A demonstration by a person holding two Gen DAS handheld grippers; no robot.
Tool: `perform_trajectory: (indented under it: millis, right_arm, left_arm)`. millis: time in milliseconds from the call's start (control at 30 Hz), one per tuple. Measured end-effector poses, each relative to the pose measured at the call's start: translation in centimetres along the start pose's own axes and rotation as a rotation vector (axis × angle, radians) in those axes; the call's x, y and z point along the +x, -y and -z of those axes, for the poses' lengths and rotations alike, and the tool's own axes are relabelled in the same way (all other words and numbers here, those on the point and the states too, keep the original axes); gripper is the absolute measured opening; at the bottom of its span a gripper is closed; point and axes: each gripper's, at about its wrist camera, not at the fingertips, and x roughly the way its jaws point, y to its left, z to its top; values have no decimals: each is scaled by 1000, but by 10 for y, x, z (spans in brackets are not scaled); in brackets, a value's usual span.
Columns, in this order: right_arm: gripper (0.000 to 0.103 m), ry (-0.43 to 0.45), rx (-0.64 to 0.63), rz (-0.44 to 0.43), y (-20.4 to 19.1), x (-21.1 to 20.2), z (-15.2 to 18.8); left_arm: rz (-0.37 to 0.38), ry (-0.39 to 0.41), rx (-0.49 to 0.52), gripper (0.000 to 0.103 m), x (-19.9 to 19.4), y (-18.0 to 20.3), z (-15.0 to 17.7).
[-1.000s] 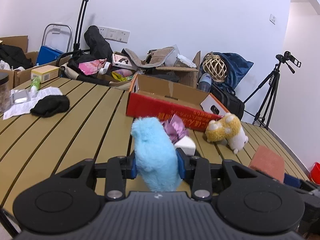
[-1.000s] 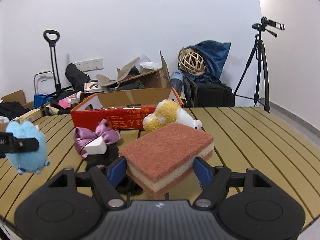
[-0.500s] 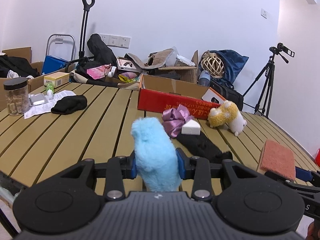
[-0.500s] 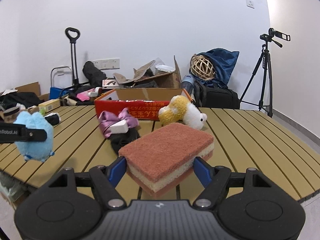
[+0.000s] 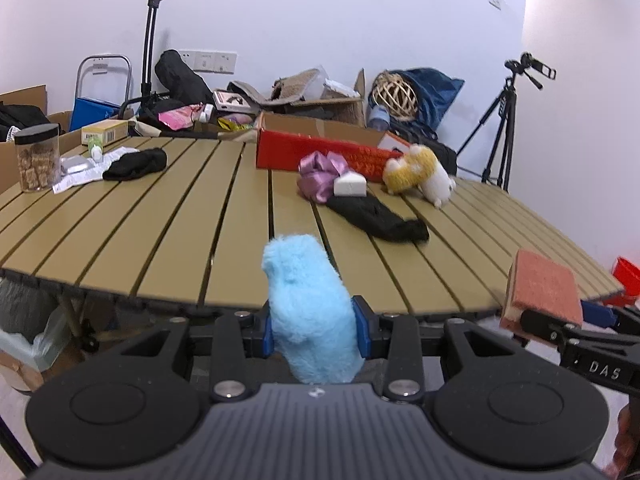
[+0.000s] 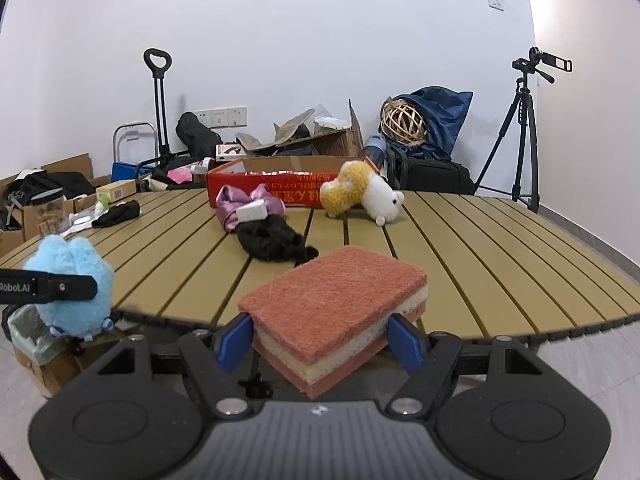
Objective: Collect trash
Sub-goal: 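Carry the plush and sponge down under the table to the black bin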
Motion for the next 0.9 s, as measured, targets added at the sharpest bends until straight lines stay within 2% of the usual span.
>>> perform_trajectory:
  millis: [433,900]
  right_arm:
    - [73,-121,-47,-60,-16,-20,49]
    - [73,-298,-115,-107,-45,-3,95]
  left_arm:
    - [-42,-149,79,37,-7,-1,60]
    - [-134,-319,113,37,2,-26,109]
